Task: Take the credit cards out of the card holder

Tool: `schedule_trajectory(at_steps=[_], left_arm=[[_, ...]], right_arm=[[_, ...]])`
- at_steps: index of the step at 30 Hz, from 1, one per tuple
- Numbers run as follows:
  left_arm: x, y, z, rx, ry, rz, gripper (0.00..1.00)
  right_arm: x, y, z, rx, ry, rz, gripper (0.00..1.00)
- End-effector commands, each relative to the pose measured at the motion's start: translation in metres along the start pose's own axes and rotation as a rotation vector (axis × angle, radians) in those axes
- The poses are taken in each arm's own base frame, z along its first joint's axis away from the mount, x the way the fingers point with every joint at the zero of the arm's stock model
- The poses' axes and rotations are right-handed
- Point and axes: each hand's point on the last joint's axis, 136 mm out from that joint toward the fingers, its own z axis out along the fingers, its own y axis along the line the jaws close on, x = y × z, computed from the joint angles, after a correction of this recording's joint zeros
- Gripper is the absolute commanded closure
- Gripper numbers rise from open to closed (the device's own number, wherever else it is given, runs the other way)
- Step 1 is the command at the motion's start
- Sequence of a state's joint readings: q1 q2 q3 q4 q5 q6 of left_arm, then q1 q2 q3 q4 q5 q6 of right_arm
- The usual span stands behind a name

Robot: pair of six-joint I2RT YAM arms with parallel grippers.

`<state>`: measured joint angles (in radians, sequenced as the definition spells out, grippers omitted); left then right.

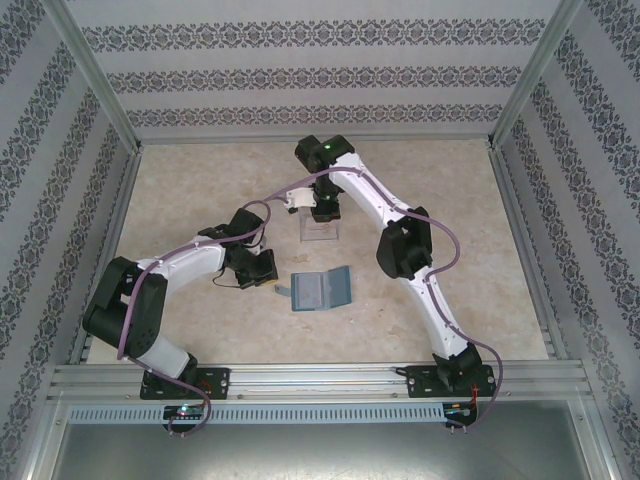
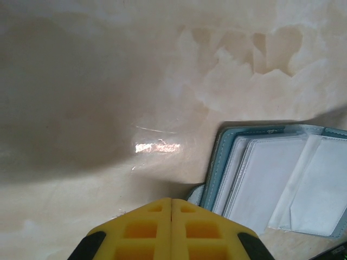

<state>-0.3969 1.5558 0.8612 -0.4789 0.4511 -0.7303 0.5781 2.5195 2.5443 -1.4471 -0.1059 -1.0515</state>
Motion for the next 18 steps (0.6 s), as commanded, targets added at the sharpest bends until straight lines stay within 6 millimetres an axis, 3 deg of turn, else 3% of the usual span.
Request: schedule_trajectory(at_steps=[1,7,11,13,18], left_arm=[[-0.005,-0.002,0.001,0.011,-0.001,-0.001,0.98],[-0.006,-0.003,0.0,0.012,-0.001,0.0,0.98],[-0.007,-0.004,-0.001,0.012,-0.003,0.0,0.98],[-0.007,-0.004,0.0,0.015,-0.002,-0.002,0.98],[-0.007,-0.006,0.0,0.022,-0.001,-0.003,0.98]], right_arm=[[-0.003,0.005,0.005,-0.036,-0.016,-0.004,0.98],[-0.004,0.008,0.016,-0.064,-0.009,-0.007,0.95],[-0.001,0.004,0.02,-0.046,0.017,-0.011,0.84],[0.0,-0.001,0.018,-0.019,0.029,-0.018,0.79],[0.0,-0.013,0.0,0.063,0.033,-0.023,0.77]])
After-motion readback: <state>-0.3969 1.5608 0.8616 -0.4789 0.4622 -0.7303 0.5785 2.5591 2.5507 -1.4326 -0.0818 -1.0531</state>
